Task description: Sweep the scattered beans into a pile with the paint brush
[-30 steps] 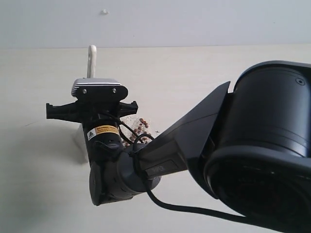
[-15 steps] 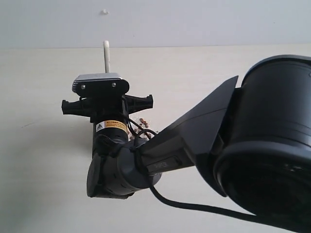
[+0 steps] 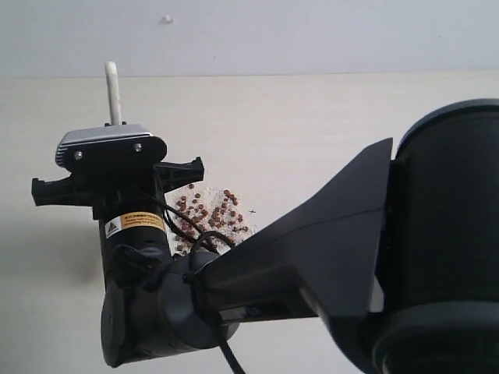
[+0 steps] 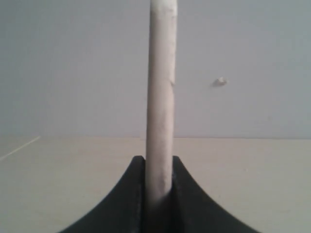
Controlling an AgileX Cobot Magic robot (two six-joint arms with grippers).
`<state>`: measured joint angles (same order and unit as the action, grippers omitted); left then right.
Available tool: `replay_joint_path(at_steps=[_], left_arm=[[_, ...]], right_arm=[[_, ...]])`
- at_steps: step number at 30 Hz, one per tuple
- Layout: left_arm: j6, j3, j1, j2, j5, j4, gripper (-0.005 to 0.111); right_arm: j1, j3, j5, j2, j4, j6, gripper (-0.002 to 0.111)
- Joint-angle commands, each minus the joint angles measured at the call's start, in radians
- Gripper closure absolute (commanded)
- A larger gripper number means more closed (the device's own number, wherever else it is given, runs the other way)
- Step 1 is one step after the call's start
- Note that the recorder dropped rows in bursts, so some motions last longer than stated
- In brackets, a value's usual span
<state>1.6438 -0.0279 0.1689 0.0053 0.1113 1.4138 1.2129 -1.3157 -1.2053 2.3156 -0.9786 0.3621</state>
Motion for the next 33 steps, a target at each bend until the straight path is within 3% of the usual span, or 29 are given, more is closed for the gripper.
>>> replay_joint_path(at_steps=[1,19,27,33], left_arm=[[-0.003,0.004,0.006,-0.005,-0.006,-0.002,0.107],[-0.003,0.004,0.006,-0.005,-0.009,-0.002,0.107],[-0.003,0.004,0.006,-0.005,-0.009,-0.002,0.107],[-0.003,0.004,0.006,-0.005,-0.009,-0.002,0.107]], right_arm=[[0.009,0.002,0.097,-0.012,0.006,-0.027,0.108],[0.007,0.002,0.095,-0.047,-0.074,0.083,0.108],[0.007,0.002,0.353,-0.13,-0.095,0.142,0.108],[0.007,0.002,0.399,-0.127,-0.214,0.272,0.108]])
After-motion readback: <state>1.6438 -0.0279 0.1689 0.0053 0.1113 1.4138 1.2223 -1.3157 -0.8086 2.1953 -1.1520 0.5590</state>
